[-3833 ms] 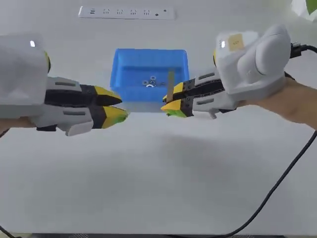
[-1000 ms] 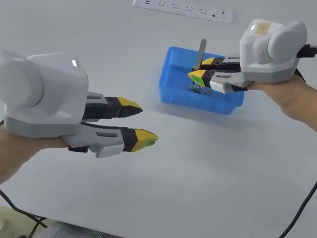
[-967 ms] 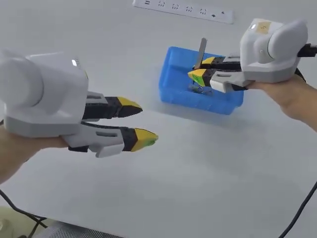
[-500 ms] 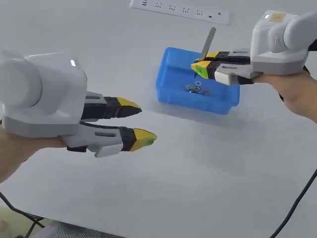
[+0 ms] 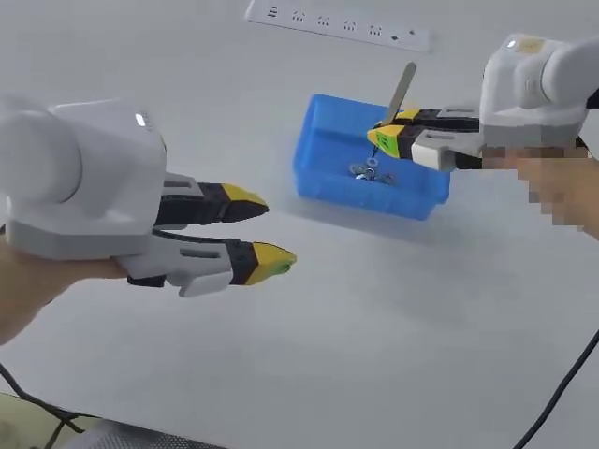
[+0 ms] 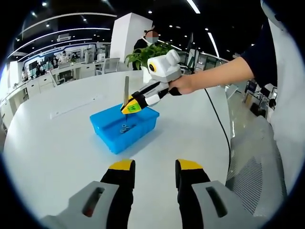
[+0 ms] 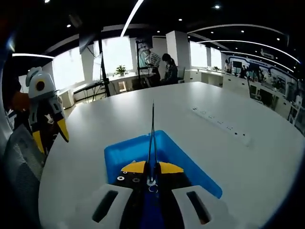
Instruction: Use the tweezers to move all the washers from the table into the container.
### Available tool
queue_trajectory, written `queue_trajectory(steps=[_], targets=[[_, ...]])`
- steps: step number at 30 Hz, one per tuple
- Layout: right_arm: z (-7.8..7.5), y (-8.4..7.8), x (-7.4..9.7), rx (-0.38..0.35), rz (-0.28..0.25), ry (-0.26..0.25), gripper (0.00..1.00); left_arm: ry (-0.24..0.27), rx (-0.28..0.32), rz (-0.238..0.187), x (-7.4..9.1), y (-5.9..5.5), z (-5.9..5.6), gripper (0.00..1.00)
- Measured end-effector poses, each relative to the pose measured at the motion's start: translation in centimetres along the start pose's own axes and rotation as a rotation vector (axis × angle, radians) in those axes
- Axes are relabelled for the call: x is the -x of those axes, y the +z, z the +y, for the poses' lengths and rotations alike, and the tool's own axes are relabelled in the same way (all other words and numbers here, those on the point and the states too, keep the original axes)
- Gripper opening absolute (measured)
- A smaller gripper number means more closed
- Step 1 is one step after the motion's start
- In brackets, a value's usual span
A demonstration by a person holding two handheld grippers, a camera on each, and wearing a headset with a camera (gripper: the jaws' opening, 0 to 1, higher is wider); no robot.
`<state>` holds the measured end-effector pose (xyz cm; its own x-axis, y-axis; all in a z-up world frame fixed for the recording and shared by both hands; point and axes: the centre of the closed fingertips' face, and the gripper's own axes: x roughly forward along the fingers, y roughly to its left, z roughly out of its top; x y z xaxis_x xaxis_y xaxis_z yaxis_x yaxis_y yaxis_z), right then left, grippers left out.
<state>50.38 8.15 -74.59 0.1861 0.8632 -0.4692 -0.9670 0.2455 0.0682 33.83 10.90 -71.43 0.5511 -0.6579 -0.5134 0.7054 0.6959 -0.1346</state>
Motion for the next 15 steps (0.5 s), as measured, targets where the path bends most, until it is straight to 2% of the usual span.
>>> queue_trajectory(steps=[2, 3, 5, 6, 7, 8, 11, 13, 14, 15], targets=[[0.4, -0.1, -0.1, 0.011, 0.003, 0.011, 0.09, 0.003, -0.016, -0.001, 0.0, 0.3, 0.2, 0.38], [0.8, -0.3, -0.2, 0.018, 0.009, 0.018, 0.09, 0.013, -0.045, -0.017, 0.0, 1.0, 0.6, 0.38], [1.2, -0.4, -0.4, 0.032, 0.017, 0.027, 0.09, 0.000, -0.036, -0.047, -0.3, 2.4, 1.3, 0.37], [1.3, -0.4, -0.4, 0.032, 0.017, 0.030, 0.09, 0.002, -0.038, -0.060, -0.4, 3.1, 1.9, 0.38], [1.4, -0.4, -0.4, 0.031, 0.015, 0.035, 0.09, 0.003, -0.051, -0.073, -0.8, 3.8, 3.1, 0.38], [1.5, -0.3, -0.4, 0.033, 0.014, 0.036, 0.09, 0.002, -0.056, -0.079, -1.1, 4.4, 3.8, 0.38], [1.7, -0.1, -0.3, 0.038, 0.013, 0.043, 0.09, 0.000, -0.057, -0.102, -3.0, 6.6, 6.5, 0.37], [1.7, 0.0, -0.2, 0.048, 0.015, 0.046, 0.09, -0.005, -0.062, -0.109, -3.9, 7.6, 7.2, 0.34], [1.7, 0.1, -0.1, 0.055, 0.018, 0.046, 0.09, -0.014, -0.084, -0.146, -4.6, 8.8, 7.4, 0.31], [1.7, 0.1, 0.0, 0.058, 0.018, 0.048, 0.09, -0.017, -0.085, -0.145, -5.0, 9.2, 7.7, 0.31]])
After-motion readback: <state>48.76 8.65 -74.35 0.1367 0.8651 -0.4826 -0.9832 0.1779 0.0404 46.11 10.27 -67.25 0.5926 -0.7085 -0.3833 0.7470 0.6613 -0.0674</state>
